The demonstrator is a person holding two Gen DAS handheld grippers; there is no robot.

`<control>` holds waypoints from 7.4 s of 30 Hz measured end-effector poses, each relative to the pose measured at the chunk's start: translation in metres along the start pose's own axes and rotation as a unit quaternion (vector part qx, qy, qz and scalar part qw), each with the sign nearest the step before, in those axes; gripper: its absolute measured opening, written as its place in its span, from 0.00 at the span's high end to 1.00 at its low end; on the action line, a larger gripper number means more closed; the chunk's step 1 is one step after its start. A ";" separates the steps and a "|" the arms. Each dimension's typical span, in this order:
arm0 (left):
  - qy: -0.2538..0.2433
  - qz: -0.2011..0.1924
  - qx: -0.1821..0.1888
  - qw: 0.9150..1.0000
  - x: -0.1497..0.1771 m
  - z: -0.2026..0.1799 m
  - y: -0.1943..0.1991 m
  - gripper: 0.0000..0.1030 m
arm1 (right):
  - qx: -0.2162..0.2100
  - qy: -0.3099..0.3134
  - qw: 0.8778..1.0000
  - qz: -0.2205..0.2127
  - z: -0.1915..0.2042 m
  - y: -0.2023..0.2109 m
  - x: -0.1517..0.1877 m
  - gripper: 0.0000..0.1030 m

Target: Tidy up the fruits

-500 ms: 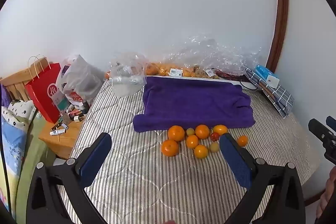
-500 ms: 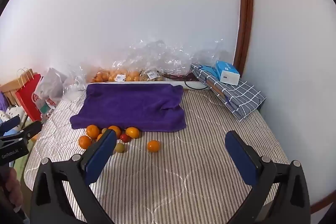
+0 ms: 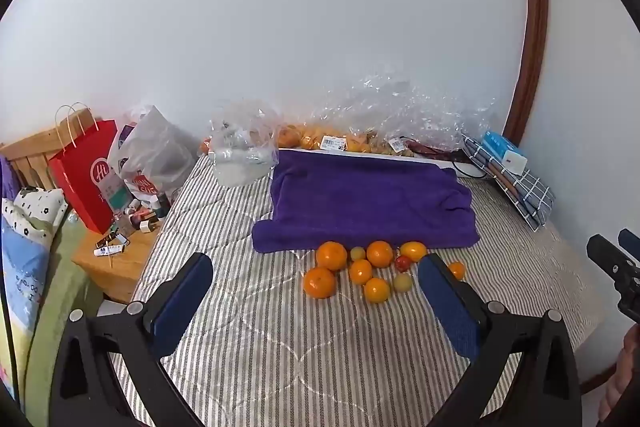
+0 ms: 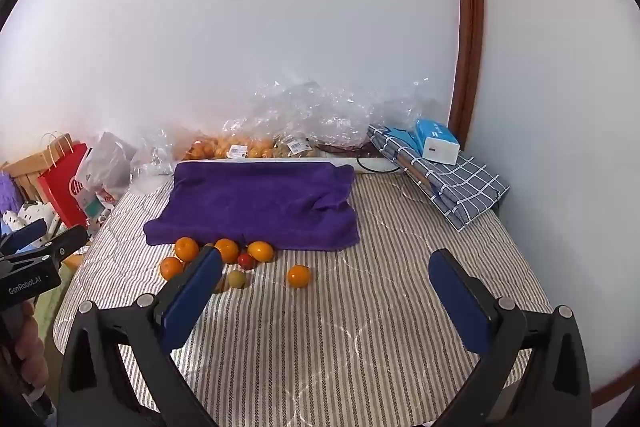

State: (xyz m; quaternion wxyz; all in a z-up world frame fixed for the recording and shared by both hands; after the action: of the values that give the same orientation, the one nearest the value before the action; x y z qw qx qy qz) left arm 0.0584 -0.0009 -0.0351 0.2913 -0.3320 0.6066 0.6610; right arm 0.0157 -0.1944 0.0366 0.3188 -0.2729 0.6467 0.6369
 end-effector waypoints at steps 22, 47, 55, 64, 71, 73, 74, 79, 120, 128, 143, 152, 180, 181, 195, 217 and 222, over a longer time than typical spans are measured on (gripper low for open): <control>0.002 -0.003 -0.002 1.000 0.004 -0.002 0.002 0.00 | -0.009 -0.011 1.000 -0.004 -0.001 0.004 -0.003 0.01; 0.009 -0.006 -0.004 1.000 0.001 0.003 0.003 0.00 | -0.002 -0.016 1.000 0.001 -0.003 0.000 0.002 0.01; 0.010 -0.009 -0.003 1.000 -0.001 0.005 0.004 0.00 | -0.001 -0.014 1.000 -0.001 -0.002 0.001 0.002 0.01; 0.008 -0.009 -0.006 1.000 0.000 0.007 0.005 0.00 | 0.002 -0.009 1.000 -0.003 0.000 0.000 0.002 0.01; 0.009 -0.009 -0.005 1.000 0.003 0.009 0.001 0.00 | 0.002 -0.011 1.000 0.001 0.001 -0.005 0.005 0.01; 0.009 -0.009 -0.005 1.000 0.004 0.010 0.000 0.00 | 0.003 -0.014 1.000 0.000 0.002 -0.006 0.005 0.01; 0.009 -0.009 -0.005 1.000 0.004 0.010 0.000 0.00 | 0.002 -0.015 1.000 0.000 0.001 -0.007 0.004 0.01; 0.008 -0.008 -0.002 1.000 0.003 0.011 -0.007 0.00 | -0.006 -0.018 1.000 0.003 0.002 -0.015 0.001 0.01; -0.016 0.110 0.040 0.993 0.071 0.026 -0.168 0.21 | -0.061 -0.003 0.983 0.171 0.006 -0.231 0.102 0.62; -0.040 0.127 0.073 0.988 0.079 -0.005 -0.180 0.27 | -0.065 0.012 0.985 0.161 0.005 -0.228 0.105 0.68; -0.059 0.155 0.077 0.983 0.093 -0.033 -0.198 0.62 | -0.041 0.004 0.990 0.136 -0.030 -0.190 0.090 0.68; -0.030 0.135 0.072 0.988 0.059 -0.007 -0.179 0.62 | -0.042 0.003 0.992 0.117 -0.028 -0.180 0.064 0.68; 0.012 0.087 0.083 0.993 -0.039 -0.020 -0.251 0.62 | -0.077 0.010 0.994 0.081 0.003 -0.270 -0.027 0.68; 0.013 0.088 0.086 0.992 -0.040 -0.023 -0.257 0.62 | -0.079 0.010 0.993 0.086 0.005 -0.279 -0.024 0.68; -0.010 0.116 0.088 0.989 -0.012 -0.044 -0.293 0.62 | -0.089 0.021 0.988 0.123 0.016 -0.330 0.008 0.68; -0.059 0.121 0.068 0.989 -0.003 -0.052 -0.302 0.61 | -0.086 0.008 0.985 0.150 0.008 -0.338 0.023 0.63; -0.039 0.116 0.081 0.989 -0.008 -0.048 -0.298 0.49 | -0.086 0.006 0.986 0.145 0.008 -0.334 0.023 0.53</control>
State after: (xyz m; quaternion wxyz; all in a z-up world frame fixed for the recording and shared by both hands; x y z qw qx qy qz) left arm 0.3020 -0.0206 -0.2121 0.2618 -0.2083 0.6806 0.6518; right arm 0.2545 -0.1985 -0.1974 0.1950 -0.2066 0.6243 0.7277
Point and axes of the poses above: each gripper's, at about its wrist camera, not at the fingertips, and y roughly against the way its jaws point, z to its left, x to its underside, the point moved 8 cm from there along -y, roughly the way its jaws point, and after that the axes turned 7 degrees about -x, right-handed, at the moved point
